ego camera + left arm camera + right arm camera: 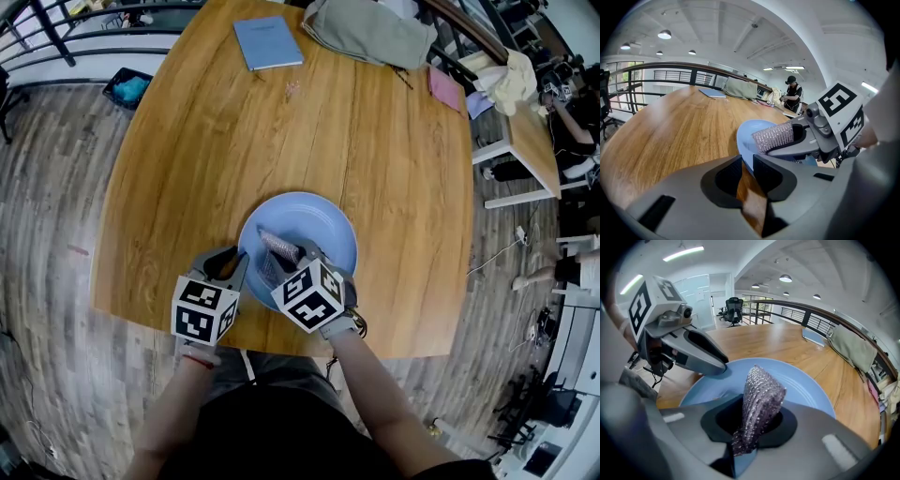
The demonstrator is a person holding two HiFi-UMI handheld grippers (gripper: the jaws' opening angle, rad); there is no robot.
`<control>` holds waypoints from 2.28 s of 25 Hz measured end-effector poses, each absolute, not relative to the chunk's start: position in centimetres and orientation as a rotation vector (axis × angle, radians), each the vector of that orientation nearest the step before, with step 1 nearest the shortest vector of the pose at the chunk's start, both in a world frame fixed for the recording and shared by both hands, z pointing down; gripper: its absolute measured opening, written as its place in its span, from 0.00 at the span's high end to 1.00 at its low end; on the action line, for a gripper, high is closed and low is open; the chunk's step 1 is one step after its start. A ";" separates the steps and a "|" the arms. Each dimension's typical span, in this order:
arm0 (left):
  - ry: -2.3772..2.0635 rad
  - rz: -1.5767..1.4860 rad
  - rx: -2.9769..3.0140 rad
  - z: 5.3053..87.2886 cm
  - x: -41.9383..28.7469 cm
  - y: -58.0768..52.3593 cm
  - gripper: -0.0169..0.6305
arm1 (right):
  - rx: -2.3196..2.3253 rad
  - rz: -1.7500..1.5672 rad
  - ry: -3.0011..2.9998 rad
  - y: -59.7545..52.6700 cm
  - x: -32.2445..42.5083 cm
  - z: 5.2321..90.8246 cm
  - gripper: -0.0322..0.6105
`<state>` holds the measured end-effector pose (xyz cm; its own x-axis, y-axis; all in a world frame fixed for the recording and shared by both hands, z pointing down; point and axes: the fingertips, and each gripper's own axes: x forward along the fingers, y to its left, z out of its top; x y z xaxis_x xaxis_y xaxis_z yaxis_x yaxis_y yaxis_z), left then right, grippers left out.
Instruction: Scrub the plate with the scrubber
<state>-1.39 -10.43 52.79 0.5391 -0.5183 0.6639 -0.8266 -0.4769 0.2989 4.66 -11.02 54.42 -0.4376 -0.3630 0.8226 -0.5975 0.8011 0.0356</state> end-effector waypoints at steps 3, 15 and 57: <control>-1.085 0.660 2.173 52.8 -1.4 -10.4 0.86 | 0.715 0.290 -2.087 -12.2 4.0 54.4 0.84; -1.098 0.658 2.164 52.7 -1.5 -10.4 0.86 | 0.785 0.242 -2.075 -17.0 4.2 54.3 0.84; -1.057 0.699 2.223 52.5 -1.8 -9.9 0.86 | 1.008 0.477 -1.850 -9.9 16.5 54.2 0.83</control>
